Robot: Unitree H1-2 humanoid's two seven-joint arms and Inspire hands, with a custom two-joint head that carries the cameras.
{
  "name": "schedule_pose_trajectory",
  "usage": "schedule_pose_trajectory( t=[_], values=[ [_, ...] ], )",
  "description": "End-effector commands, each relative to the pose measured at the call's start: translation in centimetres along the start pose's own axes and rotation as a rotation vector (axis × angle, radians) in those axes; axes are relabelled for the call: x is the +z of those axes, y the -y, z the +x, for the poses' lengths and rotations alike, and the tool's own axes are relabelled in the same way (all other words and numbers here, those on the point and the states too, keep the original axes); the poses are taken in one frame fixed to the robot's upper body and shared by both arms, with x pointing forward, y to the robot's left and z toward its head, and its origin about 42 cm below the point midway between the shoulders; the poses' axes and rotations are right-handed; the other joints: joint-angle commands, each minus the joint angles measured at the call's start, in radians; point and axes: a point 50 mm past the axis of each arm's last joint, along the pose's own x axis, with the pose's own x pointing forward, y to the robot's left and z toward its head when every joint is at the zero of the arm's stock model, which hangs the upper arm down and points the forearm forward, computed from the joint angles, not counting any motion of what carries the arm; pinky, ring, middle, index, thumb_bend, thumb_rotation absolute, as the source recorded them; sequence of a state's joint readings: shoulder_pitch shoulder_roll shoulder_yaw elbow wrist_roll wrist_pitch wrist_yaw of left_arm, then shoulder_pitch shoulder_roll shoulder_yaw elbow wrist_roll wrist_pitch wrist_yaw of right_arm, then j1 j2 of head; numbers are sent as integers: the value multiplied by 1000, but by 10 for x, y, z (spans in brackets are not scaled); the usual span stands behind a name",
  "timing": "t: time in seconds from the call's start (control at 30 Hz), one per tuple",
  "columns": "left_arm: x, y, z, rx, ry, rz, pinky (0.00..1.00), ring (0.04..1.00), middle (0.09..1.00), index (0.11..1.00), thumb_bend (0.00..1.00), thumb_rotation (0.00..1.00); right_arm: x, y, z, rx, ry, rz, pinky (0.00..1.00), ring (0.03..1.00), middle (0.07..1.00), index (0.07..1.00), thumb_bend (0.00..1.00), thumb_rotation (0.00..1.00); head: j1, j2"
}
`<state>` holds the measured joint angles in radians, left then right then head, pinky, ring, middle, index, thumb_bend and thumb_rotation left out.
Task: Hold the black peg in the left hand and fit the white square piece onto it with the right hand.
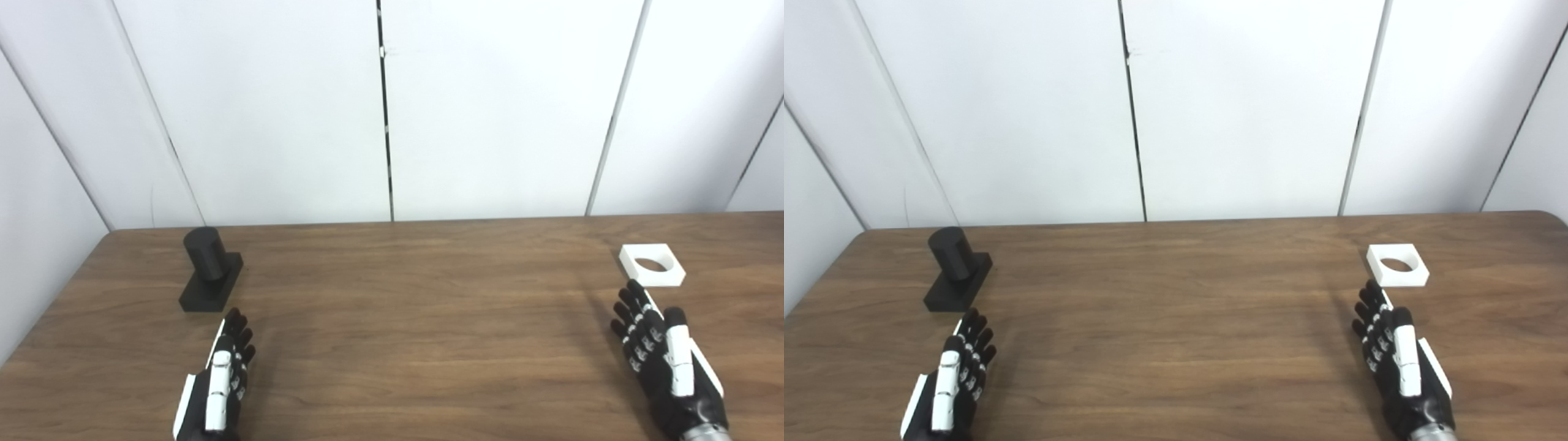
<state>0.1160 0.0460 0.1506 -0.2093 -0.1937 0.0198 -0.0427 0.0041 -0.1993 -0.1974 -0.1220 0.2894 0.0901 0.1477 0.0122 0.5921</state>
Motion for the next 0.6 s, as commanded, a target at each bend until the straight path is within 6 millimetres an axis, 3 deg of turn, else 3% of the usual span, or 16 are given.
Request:
schedule_pose_trajectory(
  t=[0.0,0.17,0.37,0.57],
  values=[
    [13,-3,5,-2,55,21,1000,1000,1000,1000,492,972,6,-4,7,17,69,16,1000,1000,1000,1000,663,1000,1,1],
    [17,-7,4,14,52,36,1000,1000,1000,1000,397,999,2,-9,9,28,80,27,1000,1000,1000,1000,657,1000,8,-7],
    [19,-7,3,24,51,48,1000,1000,1000,1000,377,992,5,-11,10,31,79,22,1000,1000,1000,1000,666,1000,10,-5],
    [24,-2,6,23,64,42,1000,1000,1000,1000,442,961,6,-7,11,31,76,16,1000,1000,1000,1000,665,1000,42,-6]
  ],
)
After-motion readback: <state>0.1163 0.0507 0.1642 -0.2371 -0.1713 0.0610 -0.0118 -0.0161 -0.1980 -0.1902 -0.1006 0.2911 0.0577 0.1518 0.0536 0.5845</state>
